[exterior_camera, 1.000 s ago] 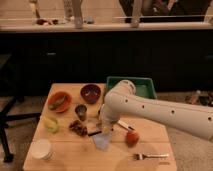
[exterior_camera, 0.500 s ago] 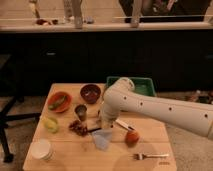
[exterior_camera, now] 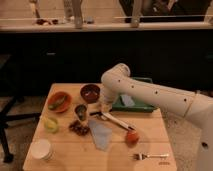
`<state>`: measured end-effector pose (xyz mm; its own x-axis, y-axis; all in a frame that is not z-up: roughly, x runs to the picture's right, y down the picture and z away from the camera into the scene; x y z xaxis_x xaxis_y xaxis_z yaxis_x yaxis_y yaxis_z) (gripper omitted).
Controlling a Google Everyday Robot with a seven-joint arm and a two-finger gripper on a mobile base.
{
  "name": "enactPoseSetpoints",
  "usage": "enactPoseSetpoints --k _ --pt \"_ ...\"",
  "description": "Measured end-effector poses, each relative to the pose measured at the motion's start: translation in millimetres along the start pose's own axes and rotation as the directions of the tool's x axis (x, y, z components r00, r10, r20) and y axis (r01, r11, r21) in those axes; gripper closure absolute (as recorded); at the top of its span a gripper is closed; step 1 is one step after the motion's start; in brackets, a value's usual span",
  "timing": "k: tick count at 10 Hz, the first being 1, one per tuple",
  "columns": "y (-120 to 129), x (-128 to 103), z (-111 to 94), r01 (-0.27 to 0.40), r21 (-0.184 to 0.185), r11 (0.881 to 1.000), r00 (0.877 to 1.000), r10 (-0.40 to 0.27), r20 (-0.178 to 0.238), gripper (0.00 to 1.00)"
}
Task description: Wipe tray with eraser
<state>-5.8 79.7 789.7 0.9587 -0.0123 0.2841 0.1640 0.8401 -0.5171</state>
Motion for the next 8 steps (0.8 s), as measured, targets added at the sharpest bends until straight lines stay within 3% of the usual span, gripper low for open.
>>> enactPoseSetpoints --k 4,8 --pt "-48.4 26.5 9.7 -0.052 0.035 0.998 0.999 0.052 -0.007 1.00" --pt "-71.8 80.5 19.2 -0.122 0.043 0.992 0.991 0.124 -0.049 1.00"
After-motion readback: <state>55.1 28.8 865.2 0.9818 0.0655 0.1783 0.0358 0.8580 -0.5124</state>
